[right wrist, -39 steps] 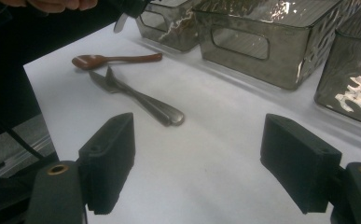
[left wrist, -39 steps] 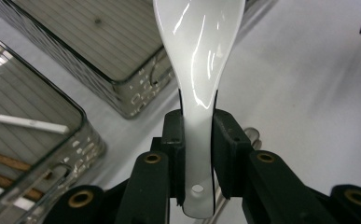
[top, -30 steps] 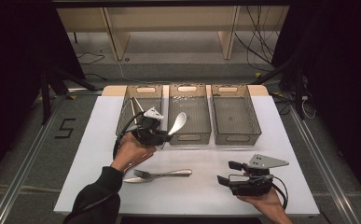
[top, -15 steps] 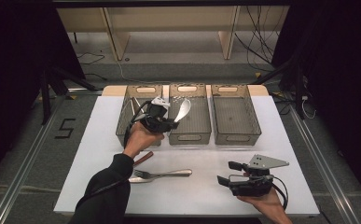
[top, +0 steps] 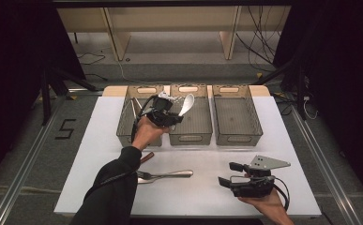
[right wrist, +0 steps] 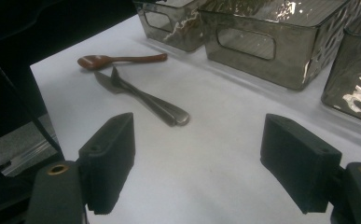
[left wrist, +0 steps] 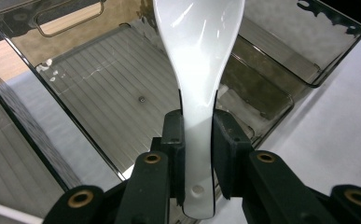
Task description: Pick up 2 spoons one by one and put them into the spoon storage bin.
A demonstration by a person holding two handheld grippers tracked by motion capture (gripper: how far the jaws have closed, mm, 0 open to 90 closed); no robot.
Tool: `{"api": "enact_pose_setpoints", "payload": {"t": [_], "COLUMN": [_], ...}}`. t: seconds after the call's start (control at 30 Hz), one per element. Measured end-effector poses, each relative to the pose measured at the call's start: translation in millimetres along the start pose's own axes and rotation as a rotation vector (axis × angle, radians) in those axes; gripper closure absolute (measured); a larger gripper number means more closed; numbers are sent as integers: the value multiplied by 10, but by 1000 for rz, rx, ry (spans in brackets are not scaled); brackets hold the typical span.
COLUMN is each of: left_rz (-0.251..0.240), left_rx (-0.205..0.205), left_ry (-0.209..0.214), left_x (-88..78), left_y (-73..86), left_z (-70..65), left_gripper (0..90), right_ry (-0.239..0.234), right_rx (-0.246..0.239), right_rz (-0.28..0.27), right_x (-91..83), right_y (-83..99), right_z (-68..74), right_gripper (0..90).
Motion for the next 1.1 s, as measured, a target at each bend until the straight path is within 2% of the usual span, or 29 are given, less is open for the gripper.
{"api": "enact_pose_setpoints", "payload": {"t": [0.3, 0.77, 1.03, 1.1], "left_rz": [4, 46, 59, 71], "left_rx": [-26, -29, -53, -58], "left_ry": [-15, -34, -40, -42], "left_x": [101, 225, 294, 309], "left_y": [-8, 43, 79, 82], "left_z": [58, 75, 86, 83], "left_gripper": [755, 753, 746, 720], "right_ry": [-2, -10, -14, -14], "right_rx": [-2, -2, -7, -8], "right_rz": [2, 7, 8, 6], "right_x": [3, 12, 14, 14], "right_y": [5, 10, 12, 10], "right_z": [-1, 17, 23, 23], "right_gripper": [270, 270, 270, 271]}}
Point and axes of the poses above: each handheld gripper's, and its own axes: x roughly forward along the jaws, y roughly out of its underside, z roughly to its left, the point moved 6 cm from there along x, roughly forward along the jaws, and after that the axes turned 8 degrees about y, right-handed, at the moved point
